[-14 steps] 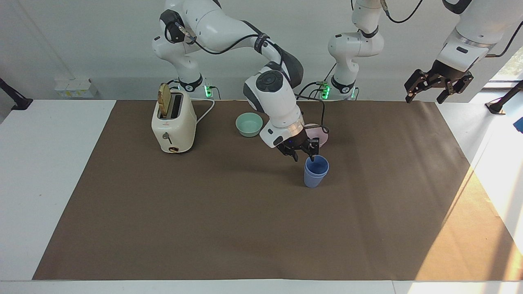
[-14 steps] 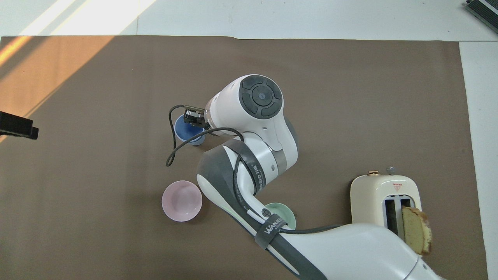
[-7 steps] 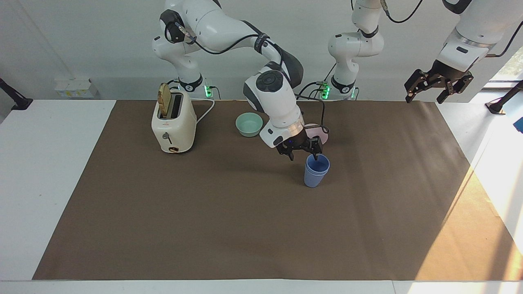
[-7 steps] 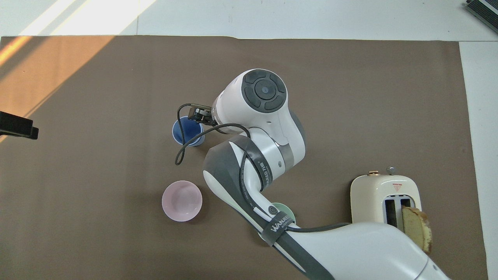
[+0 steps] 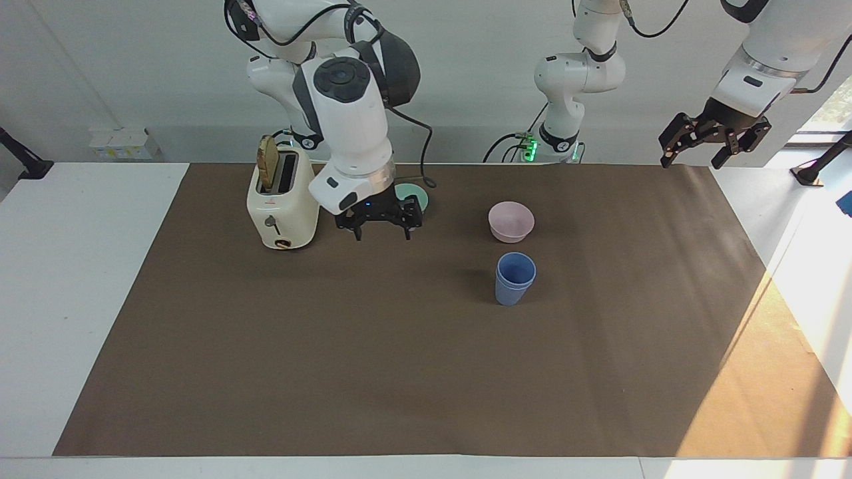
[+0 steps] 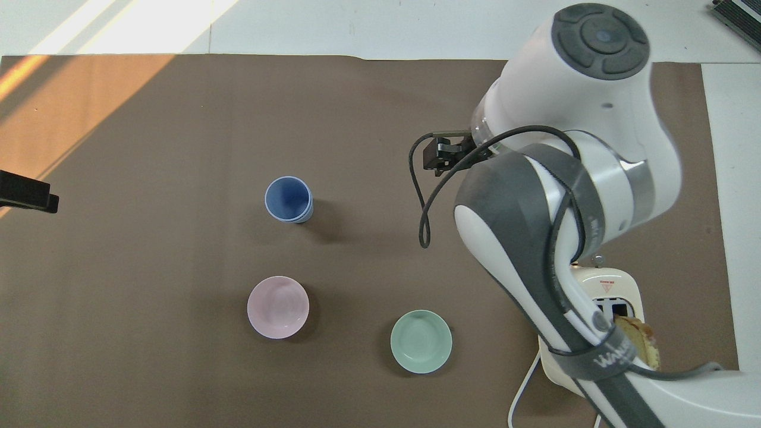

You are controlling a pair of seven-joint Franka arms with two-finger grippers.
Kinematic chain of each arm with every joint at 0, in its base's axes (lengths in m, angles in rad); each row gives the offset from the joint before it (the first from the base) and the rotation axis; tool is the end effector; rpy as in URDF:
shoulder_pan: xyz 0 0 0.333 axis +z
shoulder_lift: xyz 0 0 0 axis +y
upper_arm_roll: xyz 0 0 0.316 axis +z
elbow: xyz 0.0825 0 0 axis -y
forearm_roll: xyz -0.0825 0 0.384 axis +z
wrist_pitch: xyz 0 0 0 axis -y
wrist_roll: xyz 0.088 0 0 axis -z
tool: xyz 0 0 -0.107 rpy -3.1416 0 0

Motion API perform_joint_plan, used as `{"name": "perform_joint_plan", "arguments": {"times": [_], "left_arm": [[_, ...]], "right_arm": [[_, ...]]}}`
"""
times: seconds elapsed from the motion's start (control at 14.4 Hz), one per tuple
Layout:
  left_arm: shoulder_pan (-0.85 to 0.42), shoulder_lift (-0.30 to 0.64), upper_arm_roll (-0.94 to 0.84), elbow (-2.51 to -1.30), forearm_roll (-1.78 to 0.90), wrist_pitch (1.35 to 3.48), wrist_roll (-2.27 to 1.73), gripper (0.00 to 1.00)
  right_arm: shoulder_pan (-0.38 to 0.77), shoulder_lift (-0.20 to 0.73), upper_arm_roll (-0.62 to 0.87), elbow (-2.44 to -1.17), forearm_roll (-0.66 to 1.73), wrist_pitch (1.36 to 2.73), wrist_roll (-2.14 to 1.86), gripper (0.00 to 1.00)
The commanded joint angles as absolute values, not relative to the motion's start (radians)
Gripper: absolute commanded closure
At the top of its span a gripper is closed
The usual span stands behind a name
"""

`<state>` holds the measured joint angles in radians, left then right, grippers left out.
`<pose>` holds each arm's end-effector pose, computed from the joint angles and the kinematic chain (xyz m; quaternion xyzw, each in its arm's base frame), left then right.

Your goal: Stack blue cups with both arms

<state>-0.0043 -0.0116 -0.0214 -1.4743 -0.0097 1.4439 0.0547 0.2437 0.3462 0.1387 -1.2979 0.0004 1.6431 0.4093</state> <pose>0.5375 -0.0150 0.6648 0.9991 -0.0408 -0.0093 0.0048 0.6190 0.2322 0.5511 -0.9996 0.0175 0.0081 0.0223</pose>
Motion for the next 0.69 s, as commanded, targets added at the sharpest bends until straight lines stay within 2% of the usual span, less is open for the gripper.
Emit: {"name": "perform_joint_plan", "arguments": {"times": [0.0, 0.42, 0.63], "left_arm": [[0.011, -0.023, -0.031, -1.489, 0.0, 1.447, 0.067, 0.0], [0.011, -0.021, -0.031, -1.489, 0.0, 1.447, 0.067, 0.0], [0.011, -0.023, -0.031, -1.489, 0.0, 1.447, 0.067, 0.0]], "right_arm": [[0.181, 0.293, 0.146, -1.308, -0.025, 1.586, 0.336, 0.0], [0.037, 0.206, 0.144, -1.31, -0.026, 1.462, 0.126, 0.0], [0.014, 0.178, 0.146, -1.315, -0.061, 1.419, 0.091, 0.0]]}}
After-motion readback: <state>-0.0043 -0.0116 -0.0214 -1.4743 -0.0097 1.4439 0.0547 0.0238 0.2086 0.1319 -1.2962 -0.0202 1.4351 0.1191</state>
